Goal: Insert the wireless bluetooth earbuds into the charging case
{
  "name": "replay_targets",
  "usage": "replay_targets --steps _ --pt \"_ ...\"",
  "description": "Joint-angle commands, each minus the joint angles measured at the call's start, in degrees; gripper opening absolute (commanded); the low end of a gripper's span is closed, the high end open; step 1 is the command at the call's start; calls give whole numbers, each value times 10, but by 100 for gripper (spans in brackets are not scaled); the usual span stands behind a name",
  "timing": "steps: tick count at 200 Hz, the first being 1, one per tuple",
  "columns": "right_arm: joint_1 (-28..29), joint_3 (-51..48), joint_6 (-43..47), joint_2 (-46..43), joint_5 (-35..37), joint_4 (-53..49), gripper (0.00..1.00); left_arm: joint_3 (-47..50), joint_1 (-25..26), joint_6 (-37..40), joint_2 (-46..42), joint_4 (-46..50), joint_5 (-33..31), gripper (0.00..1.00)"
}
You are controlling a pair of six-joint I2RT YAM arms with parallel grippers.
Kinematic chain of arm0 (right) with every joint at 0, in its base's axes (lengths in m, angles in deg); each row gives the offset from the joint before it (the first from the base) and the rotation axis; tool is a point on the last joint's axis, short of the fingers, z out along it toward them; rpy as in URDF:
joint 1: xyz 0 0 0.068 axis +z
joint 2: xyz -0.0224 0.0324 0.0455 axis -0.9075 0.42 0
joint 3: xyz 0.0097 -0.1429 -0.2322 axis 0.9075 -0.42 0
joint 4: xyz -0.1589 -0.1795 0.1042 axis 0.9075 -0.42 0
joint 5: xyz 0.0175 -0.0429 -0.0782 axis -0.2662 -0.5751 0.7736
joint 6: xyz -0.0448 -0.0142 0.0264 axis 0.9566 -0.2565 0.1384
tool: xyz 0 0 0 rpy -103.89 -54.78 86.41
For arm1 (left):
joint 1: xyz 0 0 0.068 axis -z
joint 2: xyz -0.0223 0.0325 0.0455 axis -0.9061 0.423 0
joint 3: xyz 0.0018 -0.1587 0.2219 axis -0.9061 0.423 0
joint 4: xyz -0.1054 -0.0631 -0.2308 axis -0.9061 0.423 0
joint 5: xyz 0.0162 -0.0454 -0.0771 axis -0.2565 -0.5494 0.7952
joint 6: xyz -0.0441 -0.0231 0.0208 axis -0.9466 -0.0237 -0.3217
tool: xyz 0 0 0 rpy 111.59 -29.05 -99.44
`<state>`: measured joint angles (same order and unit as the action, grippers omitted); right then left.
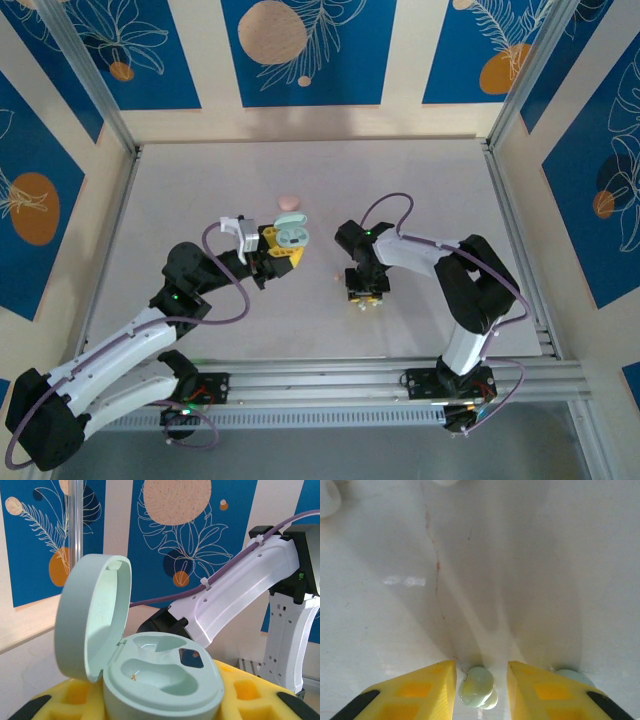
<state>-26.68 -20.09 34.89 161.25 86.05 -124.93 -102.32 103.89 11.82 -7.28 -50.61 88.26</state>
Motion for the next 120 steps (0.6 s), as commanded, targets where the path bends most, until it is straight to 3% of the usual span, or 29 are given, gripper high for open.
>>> replay_targets --steps 1,120 --pt "4 18 -6 12 6 -17 31 0 5 10 -12 -5 -5 24" --pt "7 17 -3 26 1 -14 26 1 4 8 -11 -6 -7 24"
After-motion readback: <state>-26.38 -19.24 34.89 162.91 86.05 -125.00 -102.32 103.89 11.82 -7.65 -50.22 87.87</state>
